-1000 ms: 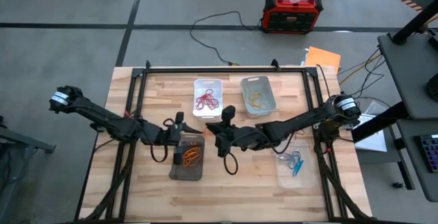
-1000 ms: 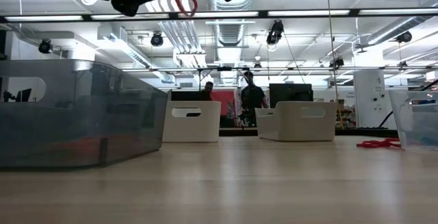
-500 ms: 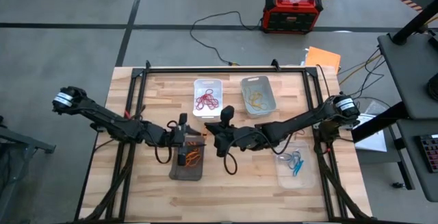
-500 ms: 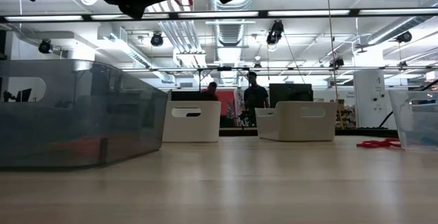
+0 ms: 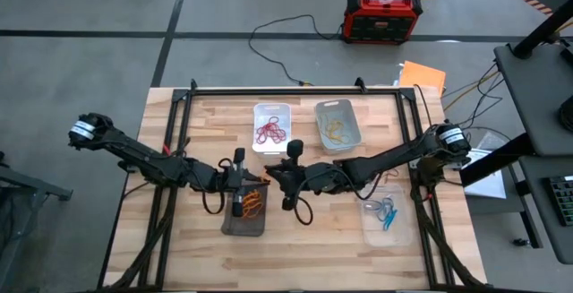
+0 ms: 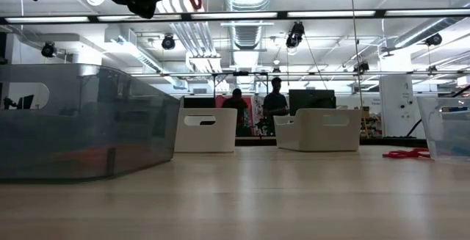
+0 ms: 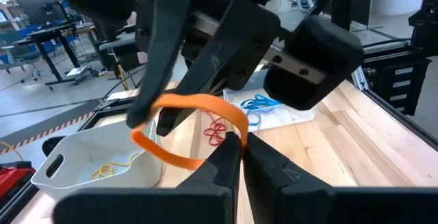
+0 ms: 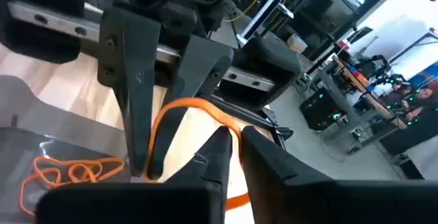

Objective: Sort rubber bands into baskets
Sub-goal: Put the orange rubber band into the black bin

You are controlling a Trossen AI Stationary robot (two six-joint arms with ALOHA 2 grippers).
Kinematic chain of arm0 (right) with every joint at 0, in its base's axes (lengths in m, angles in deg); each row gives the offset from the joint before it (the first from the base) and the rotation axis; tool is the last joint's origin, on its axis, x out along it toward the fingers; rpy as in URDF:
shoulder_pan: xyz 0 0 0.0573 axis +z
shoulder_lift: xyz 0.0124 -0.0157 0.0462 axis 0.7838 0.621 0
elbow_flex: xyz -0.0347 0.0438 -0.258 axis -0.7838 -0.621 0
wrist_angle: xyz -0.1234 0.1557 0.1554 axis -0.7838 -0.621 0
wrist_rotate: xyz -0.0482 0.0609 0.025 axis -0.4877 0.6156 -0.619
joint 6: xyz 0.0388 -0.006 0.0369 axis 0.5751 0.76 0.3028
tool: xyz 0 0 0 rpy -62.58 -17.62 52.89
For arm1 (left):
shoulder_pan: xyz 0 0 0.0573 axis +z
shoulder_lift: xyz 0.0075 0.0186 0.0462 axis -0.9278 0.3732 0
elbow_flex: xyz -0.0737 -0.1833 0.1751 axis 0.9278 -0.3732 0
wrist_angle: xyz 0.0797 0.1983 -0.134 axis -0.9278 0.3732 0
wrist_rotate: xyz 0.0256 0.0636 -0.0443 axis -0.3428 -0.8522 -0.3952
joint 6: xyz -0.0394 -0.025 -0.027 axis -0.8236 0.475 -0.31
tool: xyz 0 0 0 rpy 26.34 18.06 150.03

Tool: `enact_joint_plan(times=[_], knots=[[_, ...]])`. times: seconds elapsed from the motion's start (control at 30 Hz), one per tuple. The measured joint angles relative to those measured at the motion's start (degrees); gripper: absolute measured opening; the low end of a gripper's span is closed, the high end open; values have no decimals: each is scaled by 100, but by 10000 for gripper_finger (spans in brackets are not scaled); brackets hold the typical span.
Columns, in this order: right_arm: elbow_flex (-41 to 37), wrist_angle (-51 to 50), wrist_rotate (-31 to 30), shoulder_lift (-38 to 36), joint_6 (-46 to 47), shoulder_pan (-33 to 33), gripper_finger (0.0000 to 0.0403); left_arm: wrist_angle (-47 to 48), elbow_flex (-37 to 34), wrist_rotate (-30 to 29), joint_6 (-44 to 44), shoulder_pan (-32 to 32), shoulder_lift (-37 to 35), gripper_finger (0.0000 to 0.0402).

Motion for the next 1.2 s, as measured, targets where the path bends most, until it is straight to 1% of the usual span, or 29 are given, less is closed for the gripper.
enact_joint_plan(times=[0.07, 0.2, 0.4, 0.6, 0.77, 0.9, 0.97, 1.07, 1.2], knots=[[18, 0, 0, -5, 105, -10, 44, 17, 0, -1, 7, 0, -14, 1], [44, -30, -247, -13, 178, -12, 83, 129, 0, -1, 5, 0, -41, 0], [318, -755, -266, -21, 908, -42, 133, 639, 0, -44, -130, 0, -327, 0], [320, -919, -256, -22, 1328, -43, 163, 1103, 0, -59, -210, 0, -768, 0], [320, -938, -212, -22, 1559, -60, 183, 1390, 2, -60, -247, -2, -969, 0], [317, -1119, -233, -61, 1770, -63, 196, 2107, 2, -49, -656, -1, -1167, 0], [317, -1308, -256, -115, 1916, -76, 199, 2698, 2, 99, -1043, -2, -1309, 0], [315, -1607, -264, -154, 2023, -76, 201, 3590, 2, 717, -1718, -2, -1511, 0], [313, -1701, -262, -117, 2033, -87, 201, 4126, 2, 1544, -2415, -11, -1599, 0]])
